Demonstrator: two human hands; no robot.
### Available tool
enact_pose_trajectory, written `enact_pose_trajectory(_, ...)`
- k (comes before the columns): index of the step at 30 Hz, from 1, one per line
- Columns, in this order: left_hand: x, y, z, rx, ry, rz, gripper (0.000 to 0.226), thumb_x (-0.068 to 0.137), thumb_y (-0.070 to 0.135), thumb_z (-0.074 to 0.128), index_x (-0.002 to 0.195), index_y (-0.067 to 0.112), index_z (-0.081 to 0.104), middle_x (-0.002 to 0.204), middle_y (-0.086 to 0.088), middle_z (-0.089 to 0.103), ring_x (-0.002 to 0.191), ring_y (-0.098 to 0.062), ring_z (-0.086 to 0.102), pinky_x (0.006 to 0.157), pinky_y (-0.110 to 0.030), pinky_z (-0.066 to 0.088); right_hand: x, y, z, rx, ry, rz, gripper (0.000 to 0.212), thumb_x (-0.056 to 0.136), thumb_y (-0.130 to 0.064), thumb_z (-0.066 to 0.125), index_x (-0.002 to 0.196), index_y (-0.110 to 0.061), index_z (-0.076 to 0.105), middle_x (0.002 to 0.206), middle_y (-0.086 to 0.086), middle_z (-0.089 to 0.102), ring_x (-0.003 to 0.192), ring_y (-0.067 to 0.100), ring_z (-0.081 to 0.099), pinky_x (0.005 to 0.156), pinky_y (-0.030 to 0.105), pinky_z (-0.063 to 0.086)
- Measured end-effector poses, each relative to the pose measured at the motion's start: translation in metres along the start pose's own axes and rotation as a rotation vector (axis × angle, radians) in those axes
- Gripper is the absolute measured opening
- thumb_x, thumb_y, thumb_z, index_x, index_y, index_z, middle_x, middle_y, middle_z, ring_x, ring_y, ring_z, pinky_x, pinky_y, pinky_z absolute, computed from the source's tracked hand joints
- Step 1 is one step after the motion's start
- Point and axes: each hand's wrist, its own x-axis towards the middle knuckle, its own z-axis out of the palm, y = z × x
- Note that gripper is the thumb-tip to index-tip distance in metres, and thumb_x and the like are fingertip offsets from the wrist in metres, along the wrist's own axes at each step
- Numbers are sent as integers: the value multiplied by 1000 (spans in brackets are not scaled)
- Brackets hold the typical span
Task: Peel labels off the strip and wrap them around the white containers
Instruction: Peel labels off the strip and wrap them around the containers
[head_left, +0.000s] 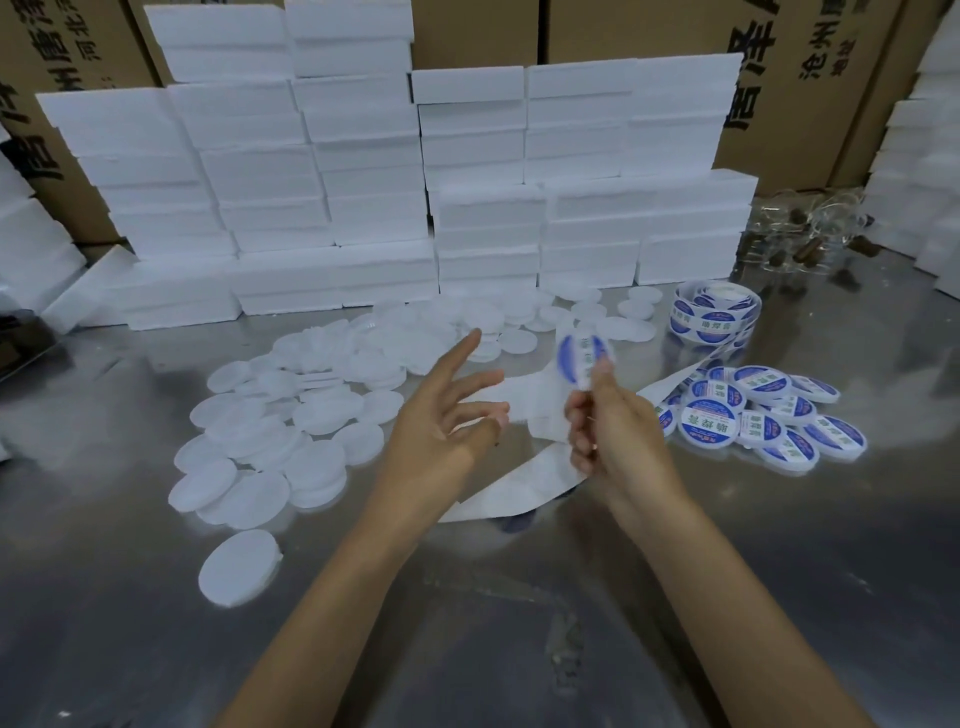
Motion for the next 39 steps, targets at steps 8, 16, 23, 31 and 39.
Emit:
enact_pose_trajectory(8, 1, -3, 1, 8, 100, 6, 30, 96, -5, 53, 108, 17, 69, 102, 0, 73, 79, -12, 73, 71, -21, 59, 29, -8, -55, 529, 268, 227, 46, 108, -39, 28, 85, -9, 54, 68, 1, 40, 52, 10, 30, 36, 15, 29)
enact_pose_trajectory(16, 3, -3, -2, -12, 94, 101, 33, 97, -9, 49, 91, 13, 73, 83, 0, 75, 72, -20, 70, 73, -26, 59, 26, -5, -53, 424, 168, 217, 38, 107, -34, 35, 94, -8, 60, 67, 1, 45, 53, 11, 34, 39, 18, 33)
enact_pose_trajectory(23, 38, -25, -86, 607, 413, 38, 21, 93, 7, 59, 104, 21, 70, 113, 4, 71, 109, -17, 63, 89, -18, 44, 25, -4, -44, 237, 184, 189, 33, 104, -27, 37, 87, -12, 62, 65, 0, 49, 52, 11, 37, 50, 24, 32)
enact_pose_trajectory(31, 65, -72, -86, 1211, 29, 87, 18, 91, 16, 56, 88, 10, 74, 104, -7, 71, 114, -30, 59, 108, -40, 30, 25, -6, -40, 115, 201, 142, 35, 103, -26, 38, 84, -13, 65, 58, -1, 53, 47, 11, 42, 49, 25, 36)
enact_pose_trajectory(39, 51, -46, -83, 496, 401, 100, 18, 102, 22, 54, 104, 19, 71, 100, 11, 71, 93, -11, 66, 79, -12, 46, 7, -10, -27, -163, 39, -197, 20, 92, -14, 53, 79, -15, 68, 57, -3, 56, 47, 7, 45, 44, 21, 38)
